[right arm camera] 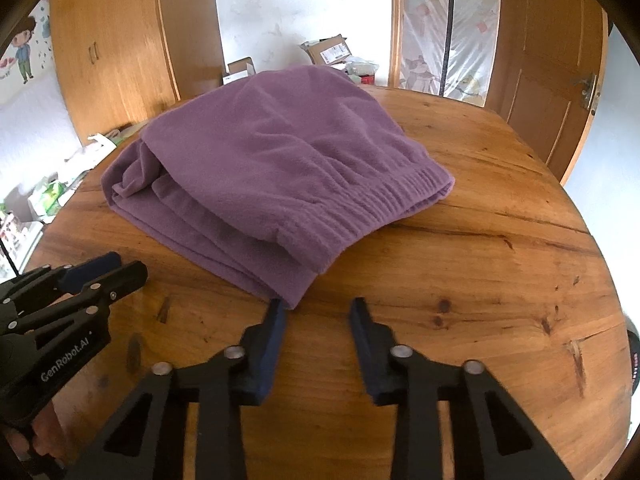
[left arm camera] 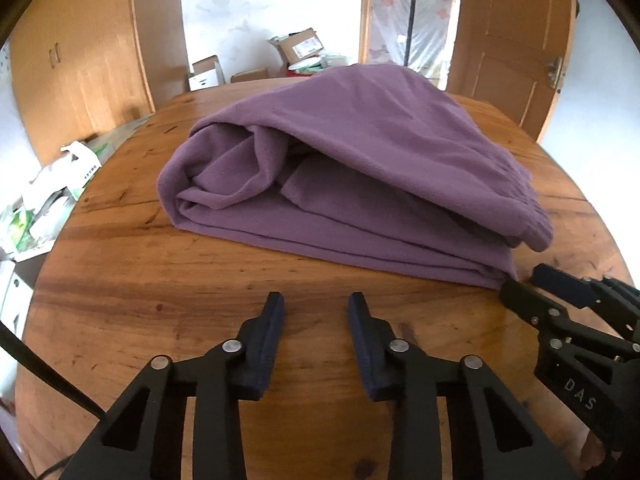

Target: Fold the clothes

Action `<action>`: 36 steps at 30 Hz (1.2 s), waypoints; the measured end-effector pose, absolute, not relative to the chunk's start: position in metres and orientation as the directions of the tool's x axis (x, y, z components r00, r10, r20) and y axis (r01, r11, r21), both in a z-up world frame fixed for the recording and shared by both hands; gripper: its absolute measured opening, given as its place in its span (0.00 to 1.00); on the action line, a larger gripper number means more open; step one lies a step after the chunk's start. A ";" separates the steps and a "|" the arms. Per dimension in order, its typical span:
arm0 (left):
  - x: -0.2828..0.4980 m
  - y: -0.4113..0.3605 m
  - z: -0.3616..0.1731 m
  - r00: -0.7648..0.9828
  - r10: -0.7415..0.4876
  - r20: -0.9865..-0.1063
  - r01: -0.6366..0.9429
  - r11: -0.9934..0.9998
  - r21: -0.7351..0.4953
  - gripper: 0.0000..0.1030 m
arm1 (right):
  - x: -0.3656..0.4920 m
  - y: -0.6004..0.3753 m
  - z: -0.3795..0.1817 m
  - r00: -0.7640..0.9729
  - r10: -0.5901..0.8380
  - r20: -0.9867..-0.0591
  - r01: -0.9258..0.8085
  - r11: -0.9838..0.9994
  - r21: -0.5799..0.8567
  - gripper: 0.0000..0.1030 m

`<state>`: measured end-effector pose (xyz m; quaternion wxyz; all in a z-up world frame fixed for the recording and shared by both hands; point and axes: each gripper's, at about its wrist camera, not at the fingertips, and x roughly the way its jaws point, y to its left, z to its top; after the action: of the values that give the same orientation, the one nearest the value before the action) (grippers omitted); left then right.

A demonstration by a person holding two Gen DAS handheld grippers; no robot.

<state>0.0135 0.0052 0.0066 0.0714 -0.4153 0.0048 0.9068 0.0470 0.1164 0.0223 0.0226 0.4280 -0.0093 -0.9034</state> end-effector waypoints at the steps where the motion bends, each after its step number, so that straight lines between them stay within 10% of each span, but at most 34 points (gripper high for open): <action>1: 0.015 0.005 0.008 -0.646 0.151 -0.748 -0.151 -0.986 -0.070 0.19 | 0.047 0.118 0.023 -0.633 -0.058 -0.772 0.037 -0.998 0.044 0.22; 5: 0.022 0.010 0.018 -0.682 0.183 -0.708 -0.226 -0.974 -0.034 0.09 | 0.050 0.118 0.025 -0.633 -0.094 -0.768 0.072 -0.995 0.063 0.02; 19: 0.035 0.036 0.039 -0.694 0.306 -0.652 -0.403 -0.915 0.000 0.10 | 0.062 0.123 0.040 -0.701 -0.205 -0.683 0.151 -0.979 0.139 0.02; 22: 0.037 0.040 0.041 -0.688 0.331 -0.646 -0.429 -0.903 -0.006 0.26 | 0.063 0.125 0.042 -0.695 -0.197 -0.691 0.157 -0.980 0.121 0.08; 30: 0.029 0.045 0.045 -0.675 0.341 -0.654 -0.441 -0.897 -0.013 0.31 | 0.062 0.128 0.041 -0.693 -0.161 -0.702 0.147 -0.986 0.082 0.45; 36: 0.023 0.056 0.045 -0.670 0.332 -0.664 -0.497 -0.865 0.068 0.33 | 0.061 0.141 0.041 -0.692 -0.174 -0.701 0.133 -0.985 0.112 0.51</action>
<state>0.0231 0.0563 0.0449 0.2289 -0.3358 0.1227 0.9054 0.0606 0.1411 0.0405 0.0835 0.3836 -0.0263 -0.9193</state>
